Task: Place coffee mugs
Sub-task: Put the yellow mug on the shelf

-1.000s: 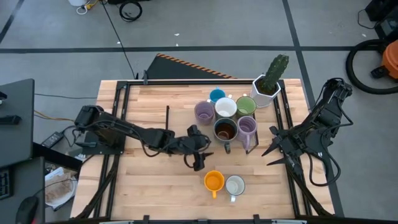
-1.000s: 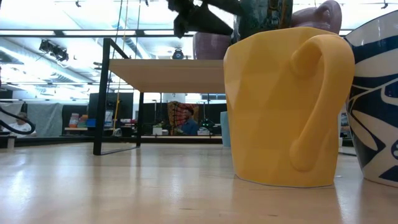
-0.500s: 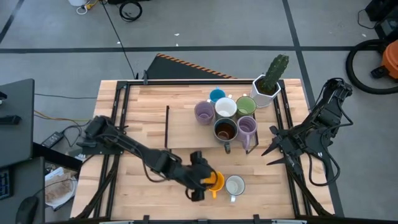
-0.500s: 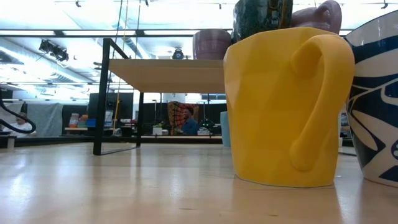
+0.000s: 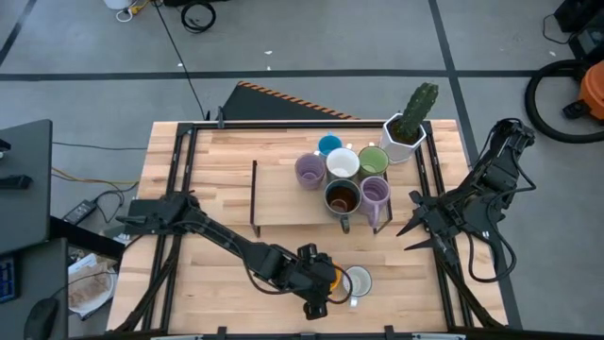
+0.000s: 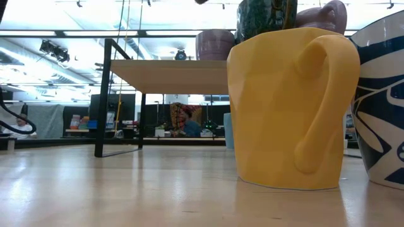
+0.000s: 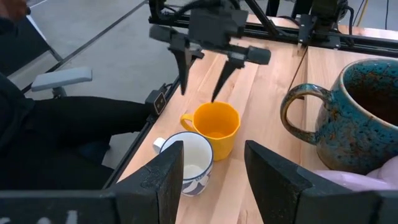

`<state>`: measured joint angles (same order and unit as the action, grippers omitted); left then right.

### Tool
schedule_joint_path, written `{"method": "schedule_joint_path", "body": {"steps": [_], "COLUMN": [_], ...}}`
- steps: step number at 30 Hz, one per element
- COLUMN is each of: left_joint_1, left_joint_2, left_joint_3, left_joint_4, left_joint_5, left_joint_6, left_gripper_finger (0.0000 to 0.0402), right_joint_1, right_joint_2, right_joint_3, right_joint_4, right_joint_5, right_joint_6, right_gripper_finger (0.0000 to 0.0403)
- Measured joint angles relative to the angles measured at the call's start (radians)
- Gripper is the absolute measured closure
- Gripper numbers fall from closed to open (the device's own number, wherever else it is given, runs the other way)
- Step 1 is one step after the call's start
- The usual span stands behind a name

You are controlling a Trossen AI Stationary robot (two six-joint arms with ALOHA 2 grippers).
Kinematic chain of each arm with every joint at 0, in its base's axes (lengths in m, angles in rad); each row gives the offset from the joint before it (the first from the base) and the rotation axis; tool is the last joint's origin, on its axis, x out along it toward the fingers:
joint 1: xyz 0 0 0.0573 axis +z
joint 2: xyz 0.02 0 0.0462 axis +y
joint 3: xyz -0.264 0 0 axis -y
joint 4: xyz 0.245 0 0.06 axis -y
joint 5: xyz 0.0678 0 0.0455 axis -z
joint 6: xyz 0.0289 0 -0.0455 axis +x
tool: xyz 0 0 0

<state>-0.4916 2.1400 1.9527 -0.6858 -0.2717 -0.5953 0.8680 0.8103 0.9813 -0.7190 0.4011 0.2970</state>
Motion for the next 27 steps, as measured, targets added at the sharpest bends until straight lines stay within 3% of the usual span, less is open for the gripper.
{"method": "schedule_joint_path", "body": {"steps": [11, 27], "left_joint_1": [-0.001, 0.000], "left_joint_2": [0.081, 0.121], "left_joint_3": [0.005, 0.002], "left_joint_4": [0.033, 0.042], "left_joint_5": [0.026, 0.031], "left_joint_6": [-0.014, 0.057], "left_gripper_finger": [0.0164, 0.0245], "right_joint_1": [0.000, 0.000], "right_joint_2": [0.000, 0.000], "right_joint_3": [0.000, 0.000], "right_joint_4": [-0.016, -0.016], "right_joint_5": [0.000, -0.001], "right_joint_6": [0.007, 0.014], "right_gripper_finger": [0.0227, 0.0227]}}
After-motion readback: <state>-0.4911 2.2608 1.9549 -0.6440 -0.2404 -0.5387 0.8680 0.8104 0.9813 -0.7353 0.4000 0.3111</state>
